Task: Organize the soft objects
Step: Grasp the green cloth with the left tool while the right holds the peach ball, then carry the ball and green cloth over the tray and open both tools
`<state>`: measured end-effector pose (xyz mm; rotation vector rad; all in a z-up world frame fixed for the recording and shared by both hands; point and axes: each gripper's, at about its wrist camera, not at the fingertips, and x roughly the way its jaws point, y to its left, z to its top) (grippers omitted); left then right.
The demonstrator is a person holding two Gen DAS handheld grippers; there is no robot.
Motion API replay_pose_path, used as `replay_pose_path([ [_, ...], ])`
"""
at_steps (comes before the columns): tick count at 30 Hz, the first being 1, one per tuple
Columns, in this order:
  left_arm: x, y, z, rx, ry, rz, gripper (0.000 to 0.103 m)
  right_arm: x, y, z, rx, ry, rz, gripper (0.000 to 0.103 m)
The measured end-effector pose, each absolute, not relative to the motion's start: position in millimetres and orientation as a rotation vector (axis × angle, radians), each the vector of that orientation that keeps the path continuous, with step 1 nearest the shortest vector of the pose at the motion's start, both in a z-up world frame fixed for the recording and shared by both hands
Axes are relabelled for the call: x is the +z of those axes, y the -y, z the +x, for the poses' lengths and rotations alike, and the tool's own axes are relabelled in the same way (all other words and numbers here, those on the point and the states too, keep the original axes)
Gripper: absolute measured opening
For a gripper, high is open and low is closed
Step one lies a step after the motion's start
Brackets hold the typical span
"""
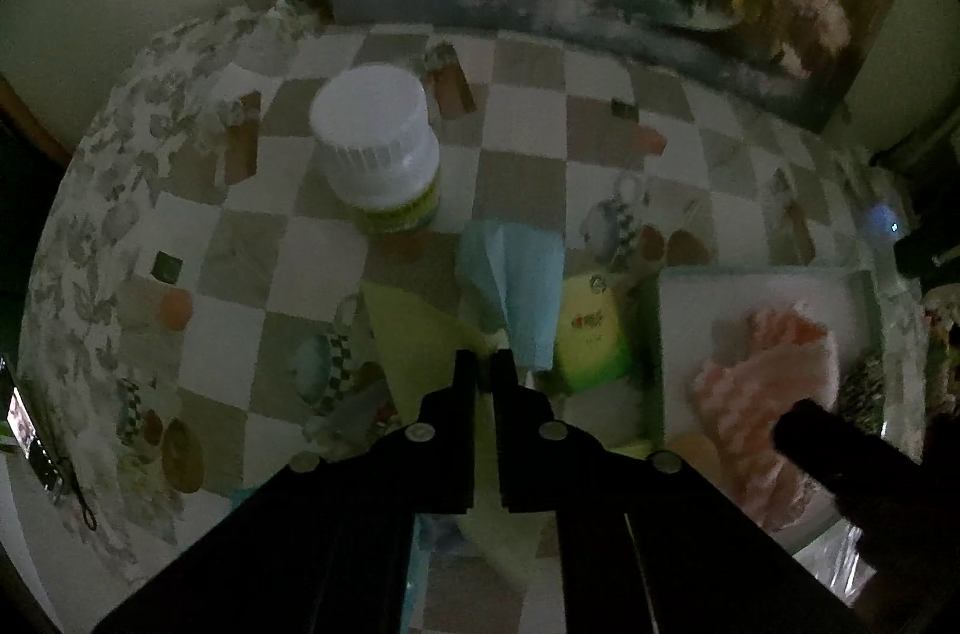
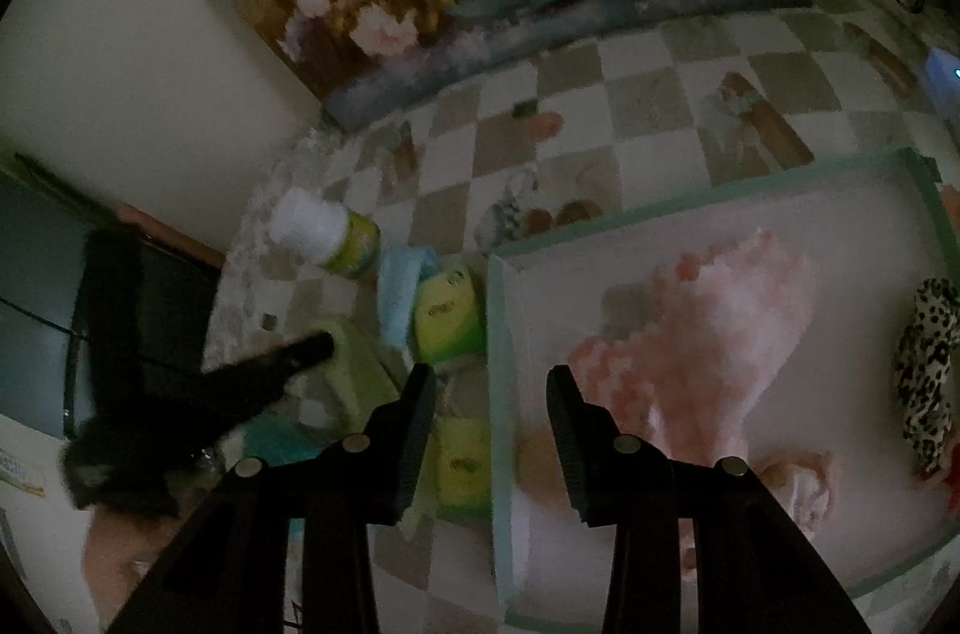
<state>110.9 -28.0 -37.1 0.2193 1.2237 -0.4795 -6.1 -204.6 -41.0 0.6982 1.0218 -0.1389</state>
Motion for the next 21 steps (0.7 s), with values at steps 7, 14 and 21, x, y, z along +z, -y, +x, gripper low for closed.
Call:
replay_pose_path([
  [7, -5.0, 17.4, 111.1, -0.491, -1.141, 0.162, 0.004, -41.1, 205.8, -8.7, -0.149, -1.025, 0.697, 0.041],
  [14, -25.8, 25.8, 113.1, -0.45, -1.193, 0.255, 0.004, -44.6, 199.8, -4.6, -0.14, -1.05, 0.683, 0.041],
  [21, -77.6, 26.1, 123.8, -0.347, -1.357, 0.338, 0.018, -54.7, 192.0, 0.2, -0.138, -1.104, 0.663, 0.041],
])
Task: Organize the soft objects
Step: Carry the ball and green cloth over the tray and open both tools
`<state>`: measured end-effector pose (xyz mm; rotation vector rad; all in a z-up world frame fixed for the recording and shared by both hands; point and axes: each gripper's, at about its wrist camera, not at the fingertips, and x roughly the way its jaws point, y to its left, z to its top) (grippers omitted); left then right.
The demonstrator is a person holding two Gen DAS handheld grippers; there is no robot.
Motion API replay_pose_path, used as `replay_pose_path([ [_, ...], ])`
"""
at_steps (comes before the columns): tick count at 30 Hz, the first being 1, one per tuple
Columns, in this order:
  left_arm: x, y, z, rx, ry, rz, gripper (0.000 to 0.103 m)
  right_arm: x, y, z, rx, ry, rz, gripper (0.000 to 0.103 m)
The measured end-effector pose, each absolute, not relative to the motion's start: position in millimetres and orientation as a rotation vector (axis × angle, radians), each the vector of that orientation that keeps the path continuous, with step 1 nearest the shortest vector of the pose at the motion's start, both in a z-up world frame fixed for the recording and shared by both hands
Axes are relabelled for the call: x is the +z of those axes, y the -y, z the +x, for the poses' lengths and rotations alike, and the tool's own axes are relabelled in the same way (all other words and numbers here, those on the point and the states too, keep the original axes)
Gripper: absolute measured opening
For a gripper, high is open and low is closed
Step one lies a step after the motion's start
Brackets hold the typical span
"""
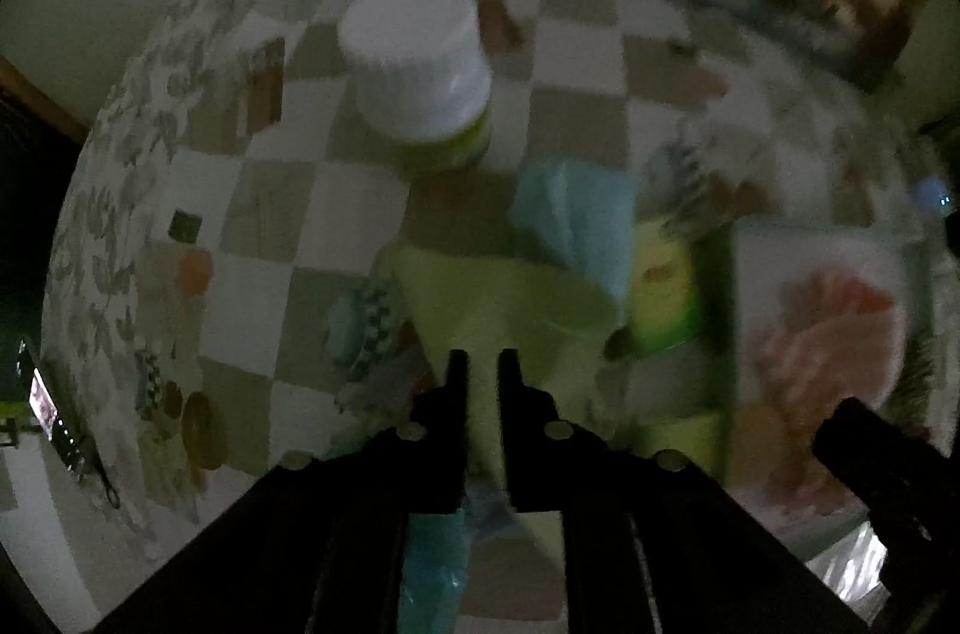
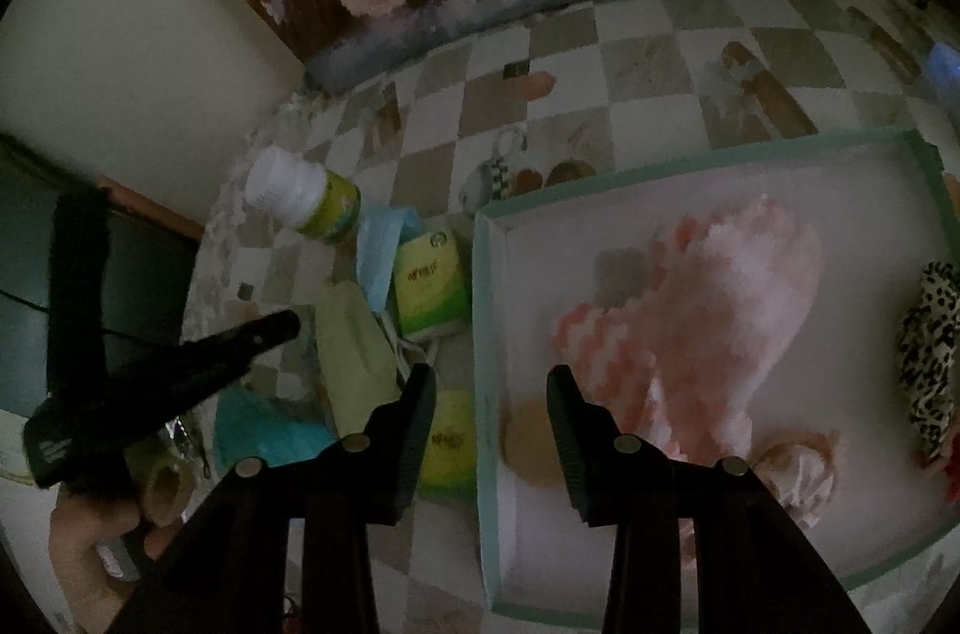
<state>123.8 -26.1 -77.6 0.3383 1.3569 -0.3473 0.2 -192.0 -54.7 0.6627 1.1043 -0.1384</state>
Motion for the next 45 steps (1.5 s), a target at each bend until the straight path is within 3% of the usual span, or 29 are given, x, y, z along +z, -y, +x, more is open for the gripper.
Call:
replay_pose_path([
  [3, -90.2, 28.0, 125.2, -0.338, -1.385, 0.363, 0.043, -59.0, 185.5, 2.9, -0.131, -1.13, 0.643, 0.041],
  [13, -113.5, 35.2, 121.5, -0.324, -1.414, 0.444, 0.043, -68.7, 163.6, 14.6, -0.084, -1.186, 0.582, 0.041],
  [20, -110.3, 42.8, 114.1, -0.386, -1.382, 0.426, 0.019, -67.8, 168.4, 13.2, -0.096, -1.175, 0.595, 0.041],
  [21, -106.8, 43.1, 114.6, -0.39, -1.376, 0.408, 0.006, -67.2, 168.4, 12.9, -0.095, -1.174, 0.595, 0.041],
  [30, -79.9, 17.2, 125.5, -0.438, -1.353, 0.219, 0.003, -64.1, 169.1, 10.7, -0.1, -1.164, 0.6, 0.041],
  [45, 29.3, 26.5, 121.1, -0.623, -1.13, 0.042, 0.003, -35.5, 198.2, -8.9, -0.175, -1.062, 0.653, 0.041],
])
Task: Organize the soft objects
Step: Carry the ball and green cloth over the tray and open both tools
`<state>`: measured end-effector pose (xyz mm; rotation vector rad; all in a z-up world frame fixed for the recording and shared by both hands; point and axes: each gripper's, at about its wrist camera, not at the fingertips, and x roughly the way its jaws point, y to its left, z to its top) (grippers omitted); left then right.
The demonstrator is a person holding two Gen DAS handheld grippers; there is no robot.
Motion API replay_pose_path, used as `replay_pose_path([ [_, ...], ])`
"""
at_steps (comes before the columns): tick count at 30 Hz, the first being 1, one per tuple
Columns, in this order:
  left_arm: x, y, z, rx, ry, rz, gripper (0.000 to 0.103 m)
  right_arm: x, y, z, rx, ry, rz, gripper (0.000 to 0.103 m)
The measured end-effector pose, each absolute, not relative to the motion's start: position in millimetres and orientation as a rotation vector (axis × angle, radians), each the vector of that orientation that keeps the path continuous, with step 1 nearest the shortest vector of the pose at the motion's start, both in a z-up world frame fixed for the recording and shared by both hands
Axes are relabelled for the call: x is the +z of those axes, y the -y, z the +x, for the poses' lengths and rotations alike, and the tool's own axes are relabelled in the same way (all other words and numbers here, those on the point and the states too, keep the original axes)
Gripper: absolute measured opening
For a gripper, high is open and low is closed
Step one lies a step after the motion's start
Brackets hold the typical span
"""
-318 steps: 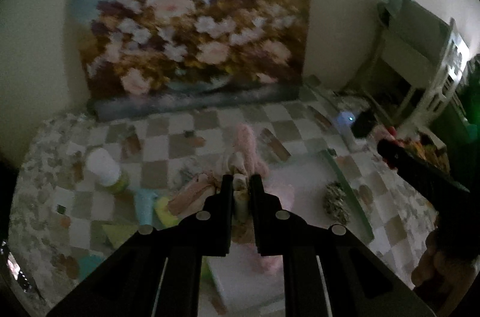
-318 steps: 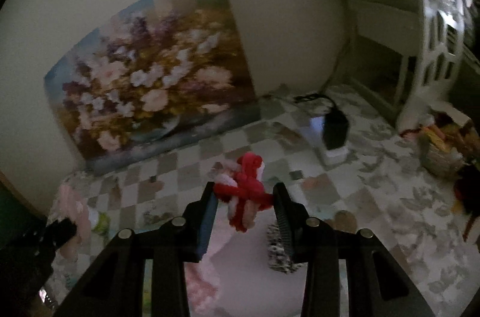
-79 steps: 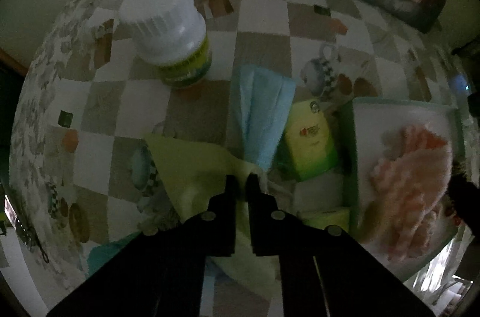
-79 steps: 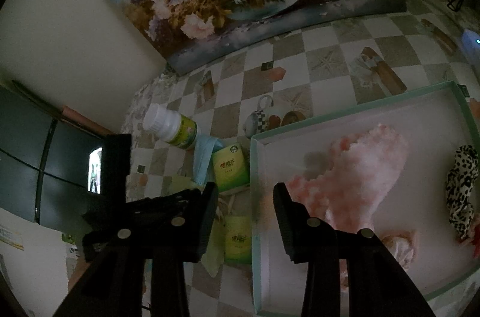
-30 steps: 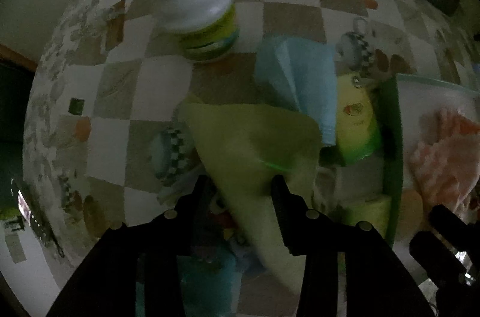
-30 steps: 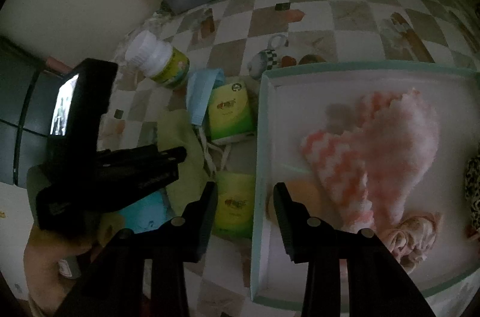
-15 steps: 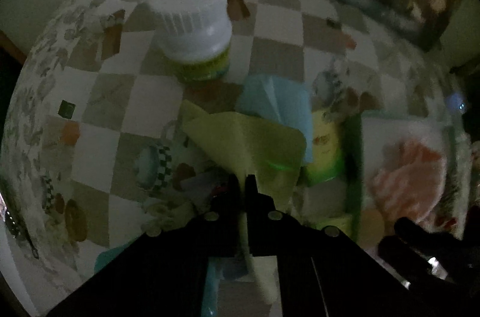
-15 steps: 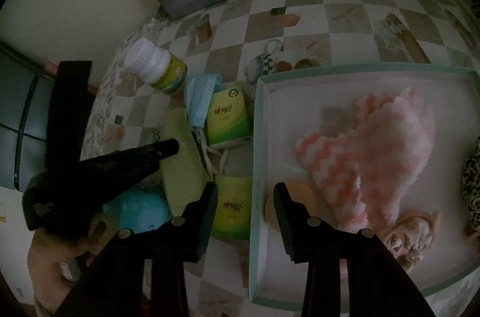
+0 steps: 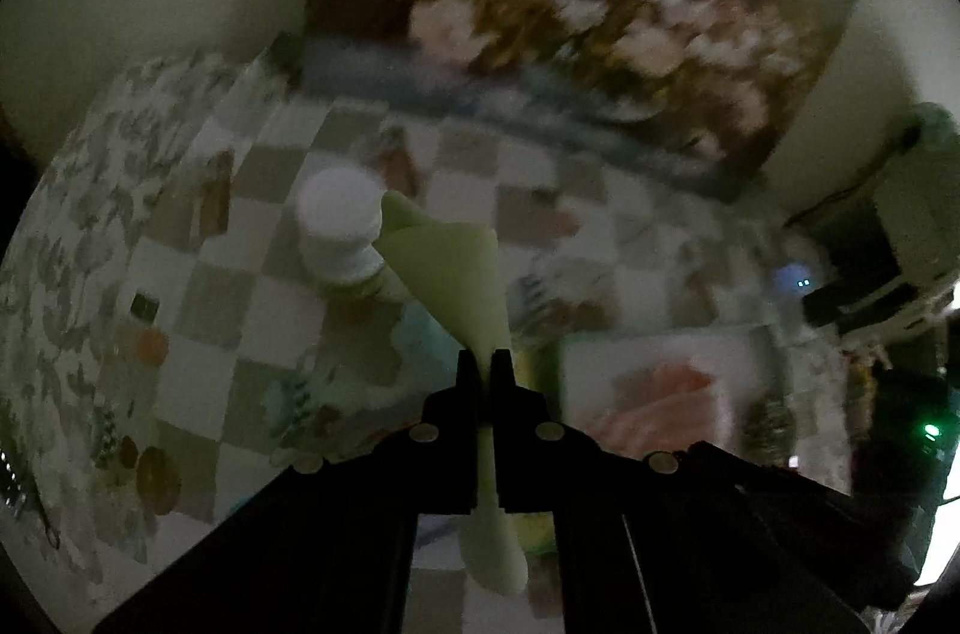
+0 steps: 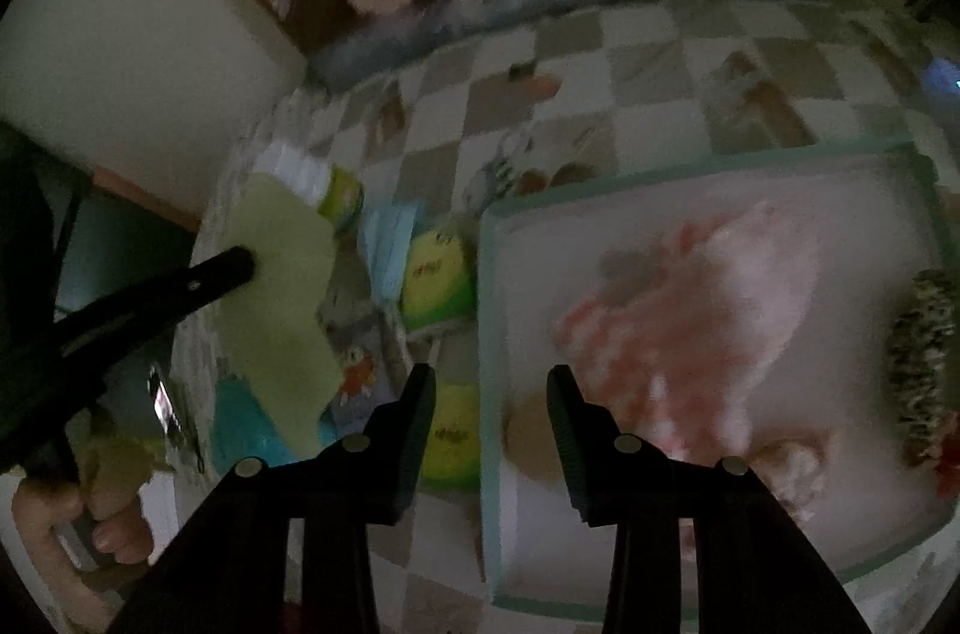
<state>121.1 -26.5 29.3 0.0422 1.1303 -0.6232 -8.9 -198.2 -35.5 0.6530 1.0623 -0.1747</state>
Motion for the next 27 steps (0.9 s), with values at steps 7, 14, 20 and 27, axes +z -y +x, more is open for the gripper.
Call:
replay_pose_path([
  [7, 54.1, 58.6, 92.3, -0.737, -1.065, 0.044, 0.003, -3.4, 236.0, -41.3, -0.347, -0.974, 0.645, 0.041],
  [14, 35.3, 116.0, 57.2, -0.839, -1.118, 0.126, 0.003, 15.8, 278.4, -82.4, -0.553, -0.912, 0.64, 0.041],
  [20, 13.2, 150.7, 31.3, -0.926, -1.18, 0.157, 0.003, 16.7, 299.1, -102.6, -0.604, -0.88, 0.702, 0.041],
  [27, -36.5, 179.8, 10.7, -0.911, -1.278, 0.279, 0.004, 16.5, 299.0, -105.2, -0.601, -0.883, 0.696, 0.041],
])
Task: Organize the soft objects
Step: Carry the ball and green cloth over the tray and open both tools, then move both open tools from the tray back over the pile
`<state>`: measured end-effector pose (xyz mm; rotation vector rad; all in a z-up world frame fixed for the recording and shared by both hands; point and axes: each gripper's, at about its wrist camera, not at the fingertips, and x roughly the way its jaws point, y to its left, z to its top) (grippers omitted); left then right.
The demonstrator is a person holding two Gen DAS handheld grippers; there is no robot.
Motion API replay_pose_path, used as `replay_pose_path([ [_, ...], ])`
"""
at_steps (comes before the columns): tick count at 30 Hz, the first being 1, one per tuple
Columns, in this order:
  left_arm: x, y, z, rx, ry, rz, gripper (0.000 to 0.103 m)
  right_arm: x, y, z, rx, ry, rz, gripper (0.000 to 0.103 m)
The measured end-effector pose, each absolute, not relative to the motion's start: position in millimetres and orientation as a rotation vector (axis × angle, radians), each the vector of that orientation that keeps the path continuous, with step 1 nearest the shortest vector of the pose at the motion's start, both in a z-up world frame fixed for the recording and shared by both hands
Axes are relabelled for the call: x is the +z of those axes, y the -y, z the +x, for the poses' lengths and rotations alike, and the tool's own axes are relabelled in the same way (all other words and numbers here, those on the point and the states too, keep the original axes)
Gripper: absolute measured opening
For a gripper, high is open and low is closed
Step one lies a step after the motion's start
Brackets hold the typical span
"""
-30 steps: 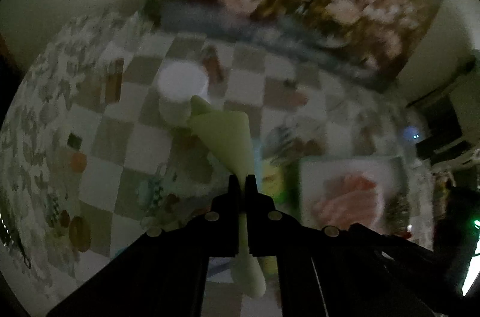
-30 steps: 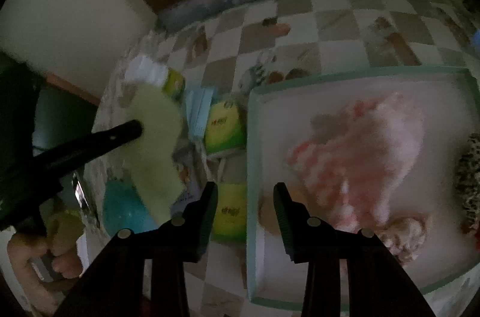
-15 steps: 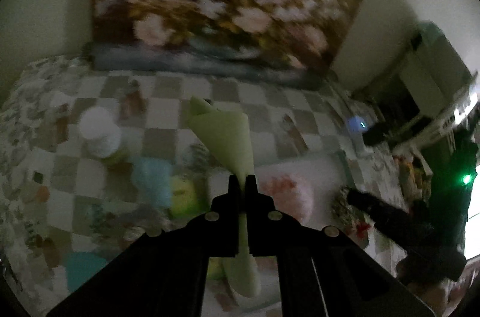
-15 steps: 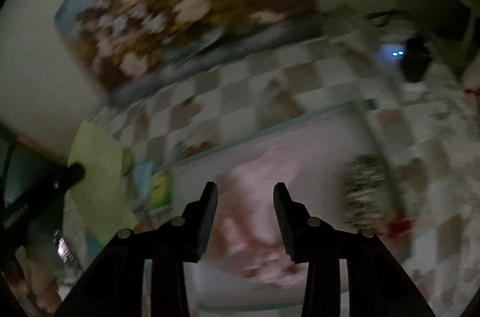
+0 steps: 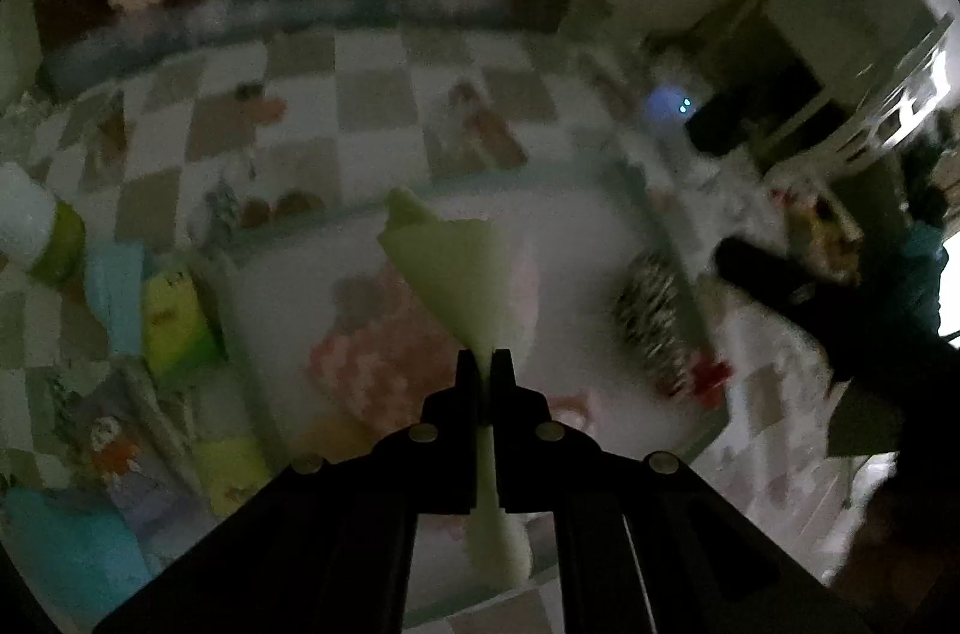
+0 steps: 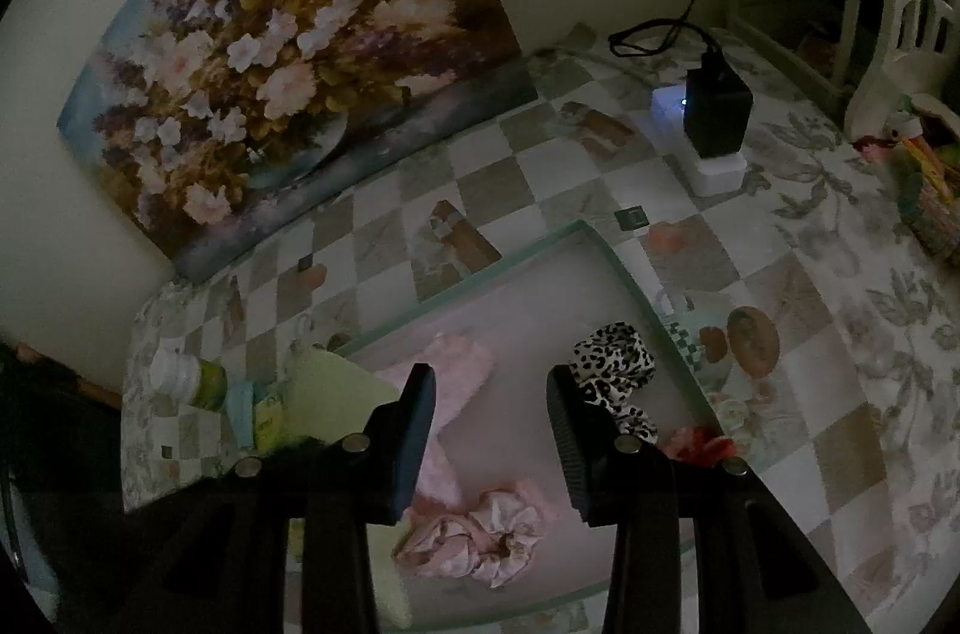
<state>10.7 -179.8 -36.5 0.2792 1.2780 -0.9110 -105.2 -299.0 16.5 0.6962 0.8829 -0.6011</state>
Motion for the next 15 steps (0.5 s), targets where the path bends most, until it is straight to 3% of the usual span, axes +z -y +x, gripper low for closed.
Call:
replay_pose_path([
  [5, -54.5, 176.3, 16.1, -0.859, -1.344, 0.286, 0.009, 12.8, 295.0, -99.4, -0.592, -0.904, 0.683, 0.041],
  [7, -51.7, 172.2, 18.7, -0.854, -1.351, 0.272, 0.02, 12.4, 293.6, -98.2, -0.592, -0.91, 0.677, 0.041],
  [9, -45.6, 167.9, 21.3, -0.858, -1.349, 0.257, 0.041, 13.4, 292.0, -97.6, -0.587, -0.908, 0.675, 0.041],
  [15, -17.0, 144.2, 40.5, -0.804, -1.305, 0.202, 0.045, 20.9, 286.7, -96.2, -0.576, -0.891, 0.653, 0.041],
])
